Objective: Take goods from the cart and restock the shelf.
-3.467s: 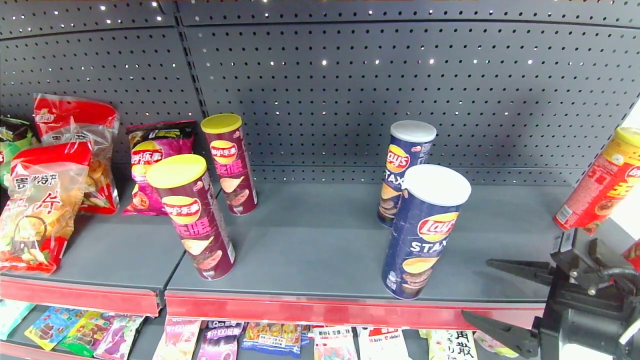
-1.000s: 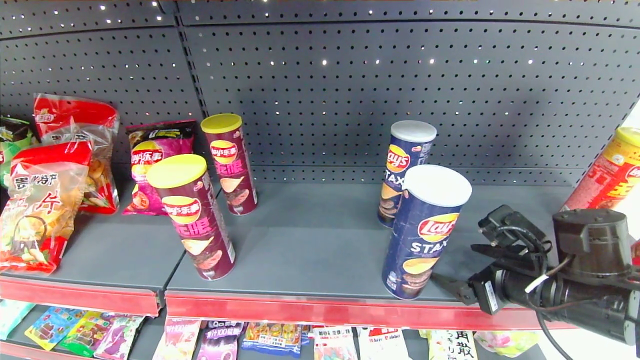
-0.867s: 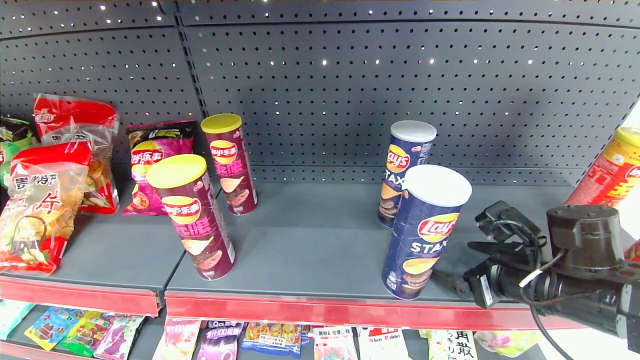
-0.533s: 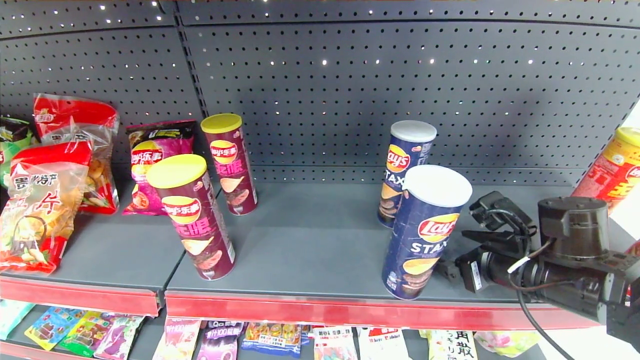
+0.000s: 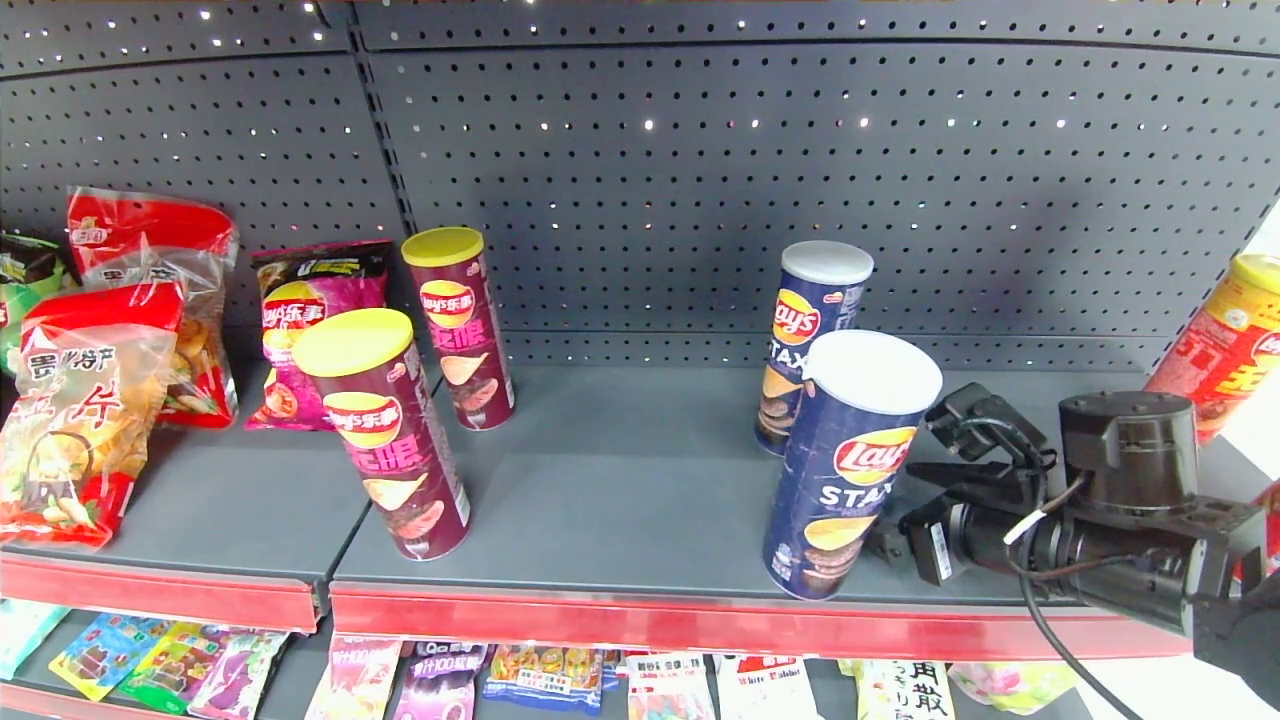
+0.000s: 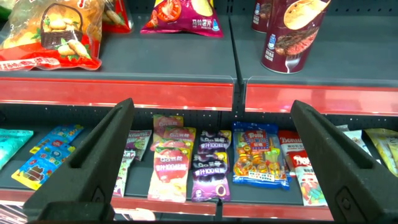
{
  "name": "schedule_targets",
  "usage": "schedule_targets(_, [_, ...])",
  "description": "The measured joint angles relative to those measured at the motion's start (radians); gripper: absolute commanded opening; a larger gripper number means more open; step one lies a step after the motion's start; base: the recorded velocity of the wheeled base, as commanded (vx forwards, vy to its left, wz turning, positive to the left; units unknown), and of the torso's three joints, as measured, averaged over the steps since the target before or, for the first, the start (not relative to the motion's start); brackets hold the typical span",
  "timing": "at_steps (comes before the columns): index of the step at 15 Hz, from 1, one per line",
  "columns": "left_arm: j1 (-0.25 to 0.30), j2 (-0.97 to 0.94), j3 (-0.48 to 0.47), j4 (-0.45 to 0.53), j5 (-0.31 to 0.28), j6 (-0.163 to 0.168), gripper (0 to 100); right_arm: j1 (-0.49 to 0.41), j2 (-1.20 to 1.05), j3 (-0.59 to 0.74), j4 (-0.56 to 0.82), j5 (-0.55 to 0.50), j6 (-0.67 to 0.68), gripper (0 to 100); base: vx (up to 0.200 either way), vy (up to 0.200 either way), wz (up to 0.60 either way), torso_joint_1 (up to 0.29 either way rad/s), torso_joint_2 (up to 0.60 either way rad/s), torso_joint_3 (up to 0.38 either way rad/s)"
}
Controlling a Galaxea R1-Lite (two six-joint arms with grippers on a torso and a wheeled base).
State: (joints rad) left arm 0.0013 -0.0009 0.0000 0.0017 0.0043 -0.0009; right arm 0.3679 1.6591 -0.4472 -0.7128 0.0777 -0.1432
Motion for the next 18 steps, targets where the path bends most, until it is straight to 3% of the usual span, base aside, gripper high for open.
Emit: schedule_targets(18, [0.000,0.000,0.000,0.000,0.000,0.000,100,0.025,-0.055,0.068,0.001,0.011,-0.006,100,0.000,0.000,0.00,0.000,0.00,0.000])
